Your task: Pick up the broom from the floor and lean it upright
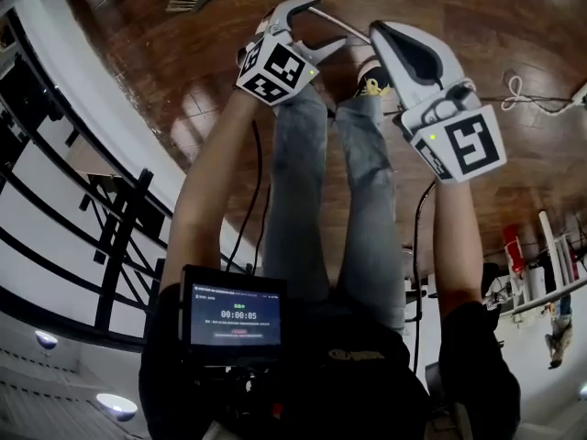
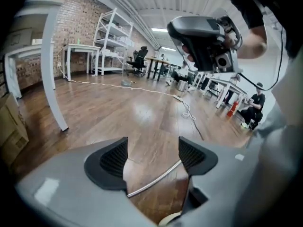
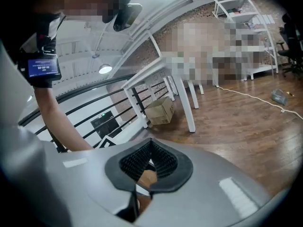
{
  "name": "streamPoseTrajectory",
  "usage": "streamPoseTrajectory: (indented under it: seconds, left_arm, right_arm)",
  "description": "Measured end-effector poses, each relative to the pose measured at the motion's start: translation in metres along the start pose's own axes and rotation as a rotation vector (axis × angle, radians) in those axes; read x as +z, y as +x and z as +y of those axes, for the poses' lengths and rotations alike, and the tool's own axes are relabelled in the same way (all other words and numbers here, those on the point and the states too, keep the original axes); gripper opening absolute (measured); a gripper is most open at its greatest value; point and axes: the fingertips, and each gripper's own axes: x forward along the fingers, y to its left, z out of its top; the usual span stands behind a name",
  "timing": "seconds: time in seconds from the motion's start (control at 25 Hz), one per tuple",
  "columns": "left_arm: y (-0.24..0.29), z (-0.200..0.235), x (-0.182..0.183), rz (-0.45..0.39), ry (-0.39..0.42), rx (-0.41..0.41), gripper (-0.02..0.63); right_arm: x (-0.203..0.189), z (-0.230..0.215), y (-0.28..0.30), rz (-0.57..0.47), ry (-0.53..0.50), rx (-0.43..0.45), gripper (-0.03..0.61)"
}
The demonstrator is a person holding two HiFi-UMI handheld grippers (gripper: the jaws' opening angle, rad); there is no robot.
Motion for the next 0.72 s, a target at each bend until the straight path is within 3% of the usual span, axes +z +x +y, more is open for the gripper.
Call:
streamPoseTrajectory:
  seconds: [0.16, 0.24, 0.44, 0.56, 0.64, 0.72]
  left_arm:
    - [0.084, 0.0, -0.099, 0.156, 0.112, -0.067, 0.362]
    - [0.11, -0.004, -0.137, 0.221, 0.194, -0.086, 0.362]
    - [0.151, -0.007, -0.205, 0.346, 0.333, -0.107, 0.356]
    - [0.174, 0.001, -0.239, 0.436, 0.389, -0.109, 0.305]
    - [0.191, 0.003, -0.264, 0.528, 0.513, -0.129, 0.273]
    - [0.203, 0.003, -0.283, 0.629, 0.695, -0.16, 0.265]
  right_arm:
    - [-0.085, -0.051, 0.017, 0.021, 0.092, -0.043, 0.003]
    - [-0.108, -0.06, 0.024, 0.025, 0.075, -0.065, 0.003]
    - [-0.118, -0.066, 0.04, -0.019, 0.019, -0.084, 0.003]
    - [-0.12, -0.083, 0.058, -0.034, 0.0, -0.086, 0.003]
    - [-0.124, -0.1, 0.068, -0.03, -0.012, -0.076, 0.003]
    - [-0.125, -0.113, 0.073, -0.031, -0.013, -0.068, 0.003]
